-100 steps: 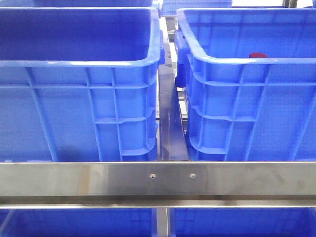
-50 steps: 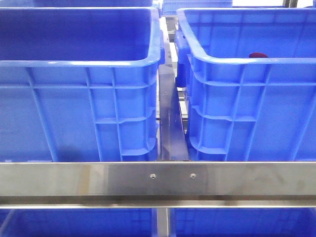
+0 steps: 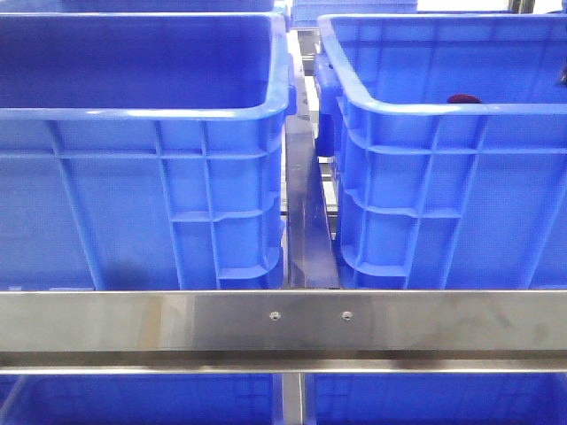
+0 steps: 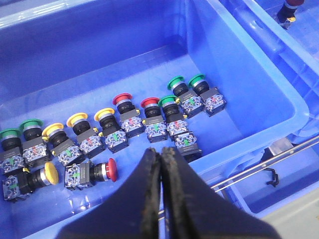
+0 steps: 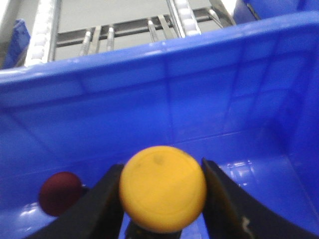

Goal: Pick red and yellow buttons and place in box
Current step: 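Carry the yellow button with the right gripper over the other bin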

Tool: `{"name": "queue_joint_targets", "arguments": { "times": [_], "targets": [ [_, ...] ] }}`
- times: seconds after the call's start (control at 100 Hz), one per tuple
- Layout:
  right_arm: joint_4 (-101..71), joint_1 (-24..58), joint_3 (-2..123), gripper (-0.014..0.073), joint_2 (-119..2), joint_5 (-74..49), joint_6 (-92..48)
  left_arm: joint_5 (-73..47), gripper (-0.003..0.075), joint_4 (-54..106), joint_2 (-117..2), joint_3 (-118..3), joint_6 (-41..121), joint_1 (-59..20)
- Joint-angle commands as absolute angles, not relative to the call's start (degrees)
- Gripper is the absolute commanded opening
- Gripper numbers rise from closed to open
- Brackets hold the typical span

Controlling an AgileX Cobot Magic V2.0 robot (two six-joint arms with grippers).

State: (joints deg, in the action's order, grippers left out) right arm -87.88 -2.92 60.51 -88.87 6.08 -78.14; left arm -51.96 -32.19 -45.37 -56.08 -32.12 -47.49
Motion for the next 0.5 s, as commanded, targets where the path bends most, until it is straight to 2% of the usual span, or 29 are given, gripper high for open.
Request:
{"name": "queue_joint_targets", "arguments": {
  "times": [0.0, 0.21, 0.49],
  "targets": [
    [-86.9, -3.4, 65.1, 0.0164, -91.1, 6.9, -79.0, -49.0, -0.0019, -34.1, -45.2, -57.4, -32.7, -47.9],
    [-86.9, -3.4, 71.1, 0.0164, -100.6, 9.2, -79.0, -49.0, -0.0019, -34.1, -45.2, -57.4, -32.7, -47.9],
    [-86.8, -3.4, 74.5, 0.0164, -107.2, 10.4, -79.0, -49.0, -0.0019, -34.1, -45.2, -57.4, -32.7, -47.9]
  ]
}}
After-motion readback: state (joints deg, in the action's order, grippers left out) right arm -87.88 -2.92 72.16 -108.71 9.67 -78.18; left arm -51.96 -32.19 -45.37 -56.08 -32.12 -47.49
